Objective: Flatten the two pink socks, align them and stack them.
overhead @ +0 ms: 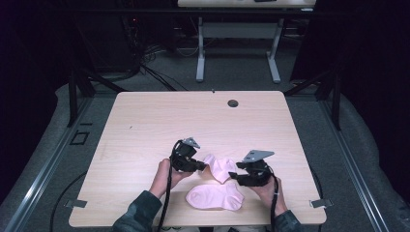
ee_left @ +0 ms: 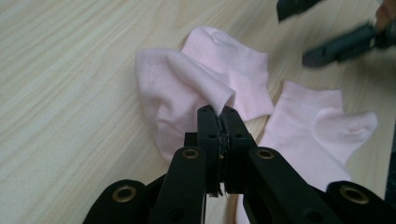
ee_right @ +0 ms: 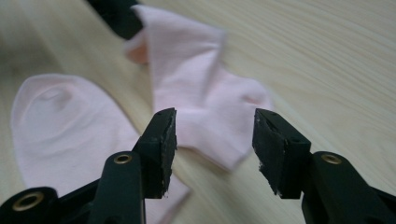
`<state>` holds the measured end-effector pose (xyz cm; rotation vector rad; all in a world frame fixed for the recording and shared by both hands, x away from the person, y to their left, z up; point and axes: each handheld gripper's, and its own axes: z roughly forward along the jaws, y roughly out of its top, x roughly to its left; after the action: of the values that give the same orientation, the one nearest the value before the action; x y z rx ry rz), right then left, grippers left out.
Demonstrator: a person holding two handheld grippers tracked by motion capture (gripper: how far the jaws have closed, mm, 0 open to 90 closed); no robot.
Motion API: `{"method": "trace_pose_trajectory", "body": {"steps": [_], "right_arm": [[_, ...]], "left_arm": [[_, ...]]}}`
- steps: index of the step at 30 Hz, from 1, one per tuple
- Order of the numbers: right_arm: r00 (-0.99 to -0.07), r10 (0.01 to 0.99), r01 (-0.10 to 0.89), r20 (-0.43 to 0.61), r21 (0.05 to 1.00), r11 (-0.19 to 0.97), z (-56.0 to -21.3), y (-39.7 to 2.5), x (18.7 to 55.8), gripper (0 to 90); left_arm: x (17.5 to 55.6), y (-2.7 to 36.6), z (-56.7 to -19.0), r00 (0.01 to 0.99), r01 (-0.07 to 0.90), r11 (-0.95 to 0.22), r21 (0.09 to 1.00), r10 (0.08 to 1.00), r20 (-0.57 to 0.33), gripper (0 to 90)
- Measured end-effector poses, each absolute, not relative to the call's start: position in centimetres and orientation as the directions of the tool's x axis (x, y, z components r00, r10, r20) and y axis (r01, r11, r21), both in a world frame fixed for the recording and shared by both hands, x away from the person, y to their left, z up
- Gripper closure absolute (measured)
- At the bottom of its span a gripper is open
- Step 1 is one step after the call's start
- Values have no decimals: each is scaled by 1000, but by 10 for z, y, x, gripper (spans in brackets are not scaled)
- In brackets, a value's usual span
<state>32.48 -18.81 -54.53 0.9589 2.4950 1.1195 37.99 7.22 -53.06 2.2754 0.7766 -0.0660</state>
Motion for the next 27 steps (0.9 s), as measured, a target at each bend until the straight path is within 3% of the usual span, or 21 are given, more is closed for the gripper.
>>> {"method": "trace_pose_trajectory", "body": {"steps": [8, 10, 11, 12, 15, 18, 22, 23, 24, 27], "right_arm": [[-821, 571, 431, 3, 660, 615, -565, -151, 331, 537], [-821, 571, 430, -10, 647, 630, -569, -150, 332, 586], [-818, 574, 430, -14, 648, 629, -570, -152, 332, 672], [-818, 574, 430, -14, 648, 629, -570, -152, 332, 672], [-805, 593, 432, -22, 663, 611, -572, -158, 332, 811], [-798, 603, 445, -3, 672, 592, -572, -162, 331, 820], [-779, 602, 527, 175, 702, 479, -551, -183, 324, 821], [-764, 592, 561, 258, 719, 410, -528, -197, 314, 819], [-764, 592, 561, 258, 719, 410, -528, -197, 314, 819], [-685, 605, 671, 407, 675, 306, -499, -220, 329, 802]], "left_arm": [[380, 76, -530, 808, 558, -553, 618, 530, -256, 878], [381, 78, -532, 807, 560, -553, 616, 531, -257, 872], [381, 79, -532, 803, 563, -555, 612, 543, -246, 865], [381, 79, -532, 803, 563, -555, 612, 543, -246, 865], [379, 82, -534, 803, 557, -565, 609, 553, -222, 868], [375, 84, -536, 807, 551, -579, 602, 553, -206, 879], [362, 87, -526, 823, 541, -590, 600, 517, -234, 882], [358, 88, -520, 829, 537, -590, 604, 503, -245, 882], [356, 89, -515, 832, 535, -590, 605, 490, -259, 882], [367, 84, -505, 828, 546, -591, 594, 488, -275, 863]]}}
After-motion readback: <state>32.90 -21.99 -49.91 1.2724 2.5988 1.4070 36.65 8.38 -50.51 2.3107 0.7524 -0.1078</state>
